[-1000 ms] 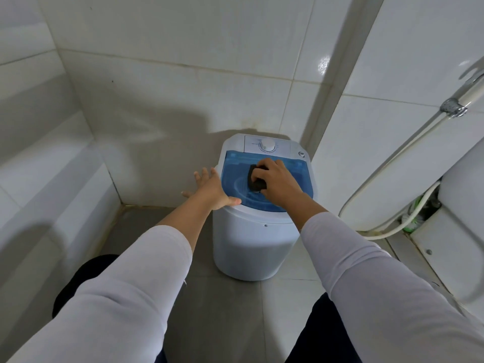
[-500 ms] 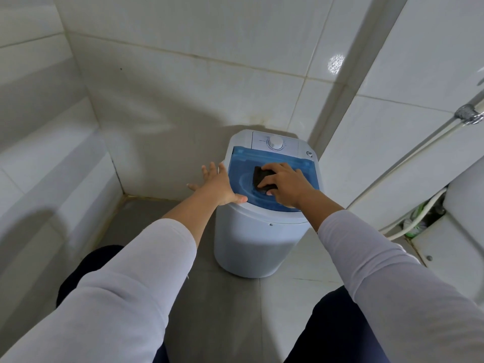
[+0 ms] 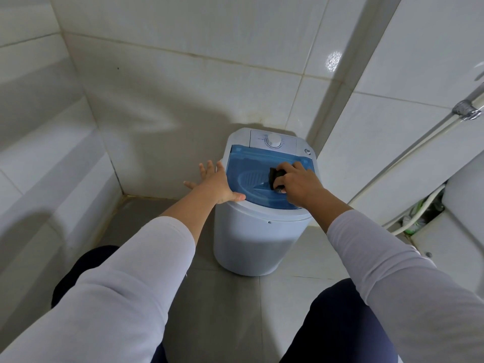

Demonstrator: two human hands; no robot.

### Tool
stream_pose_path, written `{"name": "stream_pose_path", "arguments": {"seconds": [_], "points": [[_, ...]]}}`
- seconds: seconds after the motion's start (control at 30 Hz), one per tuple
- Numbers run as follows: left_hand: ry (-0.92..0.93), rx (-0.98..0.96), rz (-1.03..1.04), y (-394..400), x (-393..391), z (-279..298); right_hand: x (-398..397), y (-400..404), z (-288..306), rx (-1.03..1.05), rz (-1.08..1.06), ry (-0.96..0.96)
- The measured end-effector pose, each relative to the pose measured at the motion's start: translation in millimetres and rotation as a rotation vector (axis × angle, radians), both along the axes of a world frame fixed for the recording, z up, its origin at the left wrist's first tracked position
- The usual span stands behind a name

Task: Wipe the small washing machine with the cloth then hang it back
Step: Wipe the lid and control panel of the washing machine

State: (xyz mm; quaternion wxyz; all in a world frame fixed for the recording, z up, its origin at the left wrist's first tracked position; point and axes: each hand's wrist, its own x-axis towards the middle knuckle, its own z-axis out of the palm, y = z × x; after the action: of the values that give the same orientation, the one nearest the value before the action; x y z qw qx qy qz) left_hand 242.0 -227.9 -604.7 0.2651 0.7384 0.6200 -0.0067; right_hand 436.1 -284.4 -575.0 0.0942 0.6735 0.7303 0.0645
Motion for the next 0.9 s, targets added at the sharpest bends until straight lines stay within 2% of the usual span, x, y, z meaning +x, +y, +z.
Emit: {"name": "stream_pose_path", "arguments": {"seconds": [0.13, 0.23, 0.4, 0.53, 0.7, 0.9], "points": [[0.018, 0.017, -0.009, 0, 1, 2, 8, -5, -5, 0.040, -0.091, 0.180], [0.020, 0.011, -0.012, 2, 1, 3, 11, -7, -4, 0.056, -0.121, 0.235], [-0.049, 0.026, -0.004, 11, -9, 0, 21, 2, 11, 0.010, -0.226, 0.312], [-0.104, 0.060, 0.031, 32, -16, -4, 36, 15, 33, 0.079, -0.361, 0.499], [-0.086, 0.102, -0.087, 59, -5, 9, 40, 43, 58, 0.204, -0.367, 0.640], [0.038, 0.074, -0.225, 82, 1, 12, 26, 88, 67, 0.264, -0.359, 0.727]]}}
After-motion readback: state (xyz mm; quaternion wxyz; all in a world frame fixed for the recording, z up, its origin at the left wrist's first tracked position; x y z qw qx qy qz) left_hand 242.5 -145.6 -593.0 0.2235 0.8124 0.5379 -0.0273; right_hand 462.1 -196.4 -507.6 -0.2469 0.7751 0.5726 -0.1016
